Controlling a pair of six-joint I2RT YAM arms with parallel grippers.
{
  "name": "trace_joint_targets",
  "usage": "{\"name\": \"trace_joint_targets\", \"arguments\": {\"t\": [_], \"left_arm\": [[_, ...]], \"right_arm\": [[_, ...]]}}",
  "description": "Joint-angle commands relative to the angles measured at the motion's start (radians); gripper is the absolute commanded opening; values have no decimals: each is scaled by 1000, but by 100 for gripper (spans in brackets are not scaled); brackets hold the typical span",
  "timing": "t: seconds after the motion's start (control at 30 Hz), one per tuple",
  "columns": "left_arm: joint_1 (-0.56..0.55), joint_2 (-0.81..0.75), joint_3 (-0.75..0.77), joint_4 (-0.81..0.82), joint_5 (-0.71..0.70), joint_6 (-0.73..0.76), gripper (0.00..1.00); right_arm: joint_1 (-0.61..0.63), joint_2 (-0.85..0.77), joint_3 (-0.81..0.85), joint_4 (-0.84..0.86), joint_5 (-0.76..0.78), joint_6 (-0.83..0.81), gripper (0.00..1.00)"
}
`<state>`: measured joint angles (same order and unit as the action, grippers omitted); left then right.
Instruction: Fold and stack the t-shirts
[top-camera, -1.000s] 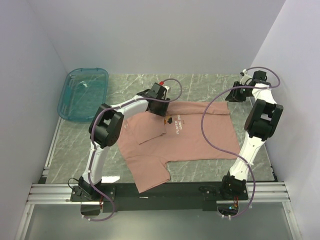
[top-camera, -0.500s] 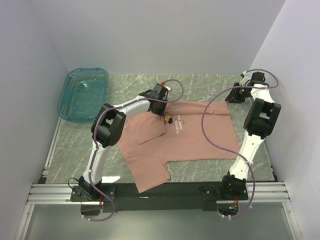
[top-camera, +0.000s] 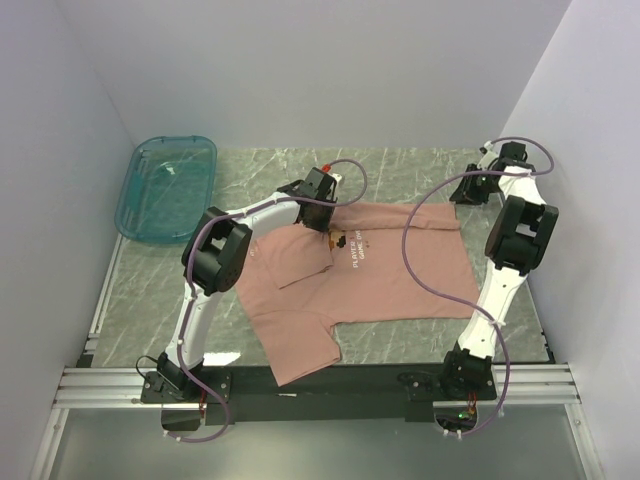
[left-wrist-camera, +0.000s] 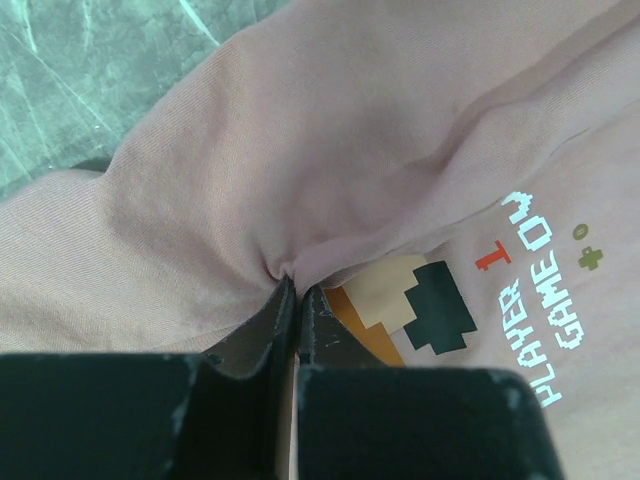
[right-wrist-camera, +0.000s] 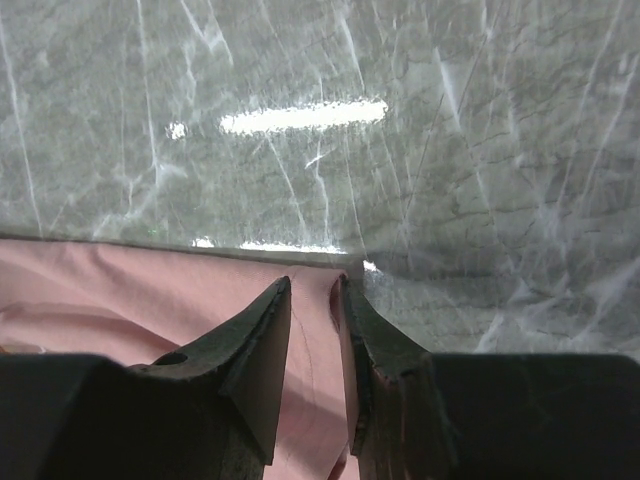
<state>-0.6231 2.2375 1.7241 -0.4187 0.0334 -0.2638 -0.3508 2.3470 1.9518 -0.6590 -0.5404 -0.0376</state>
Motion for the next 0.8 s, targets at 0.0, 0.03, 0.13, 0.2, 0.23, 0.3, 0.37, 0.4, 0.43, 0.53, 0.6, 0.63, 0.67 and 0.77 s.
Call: {"name": "trace_joint_targets", "arguments": {"t": [0.0,0.03,0.13,0.2,0.23,0.3,0.37,0.4,0.43,0.53,0.6,0.63,0.67,0.77], "left_arm": [[-10,-47,-18,-2,54,-2,3],[-10,-50,-20,-2,56,-2,3],[-10,-61,-27,0,60,0,3],[-9,-65,-34,3,57,1,3],[-10,-68,-34,0,56,1,3],[-10,-72,-37,0,57,1,4],[-10,-75,-38,-3,53,3,4],[-10,-79,-44,-3,45,5,4],[-10,-87,-46,-5,39,6,4],[-10,-104,-60,-9,13,21,4],[-9,-111,-70,-12,0,26,4],[-9,-119,-75,-14,-12,31,4],[-10,-122,-78,-17,-18,32,4],[-9,-127,-83,-20,-30,35,3]], "right_arm": [[18,14,47,-17,31,10,34],[19,17,53,-24,42,8,33],[24,31,71,-45,53,5,33],[26,32,72,-47,59,5,32],[26,32,72,-48,63,4,31],[26,29,73,-51,56,4,28],[26,21,68,-45,46,5,16],[27,20,68,-44,46,5,13],[27,18,75,-42,45,5,8],[26,15,91,-34,51,8,0],[27,20,108,-34,60,11,0],[26,24,125,-33,62,13,0],[27,26,133,-34,63,18,0],[27,35,156,-37,66,19,0]]}}
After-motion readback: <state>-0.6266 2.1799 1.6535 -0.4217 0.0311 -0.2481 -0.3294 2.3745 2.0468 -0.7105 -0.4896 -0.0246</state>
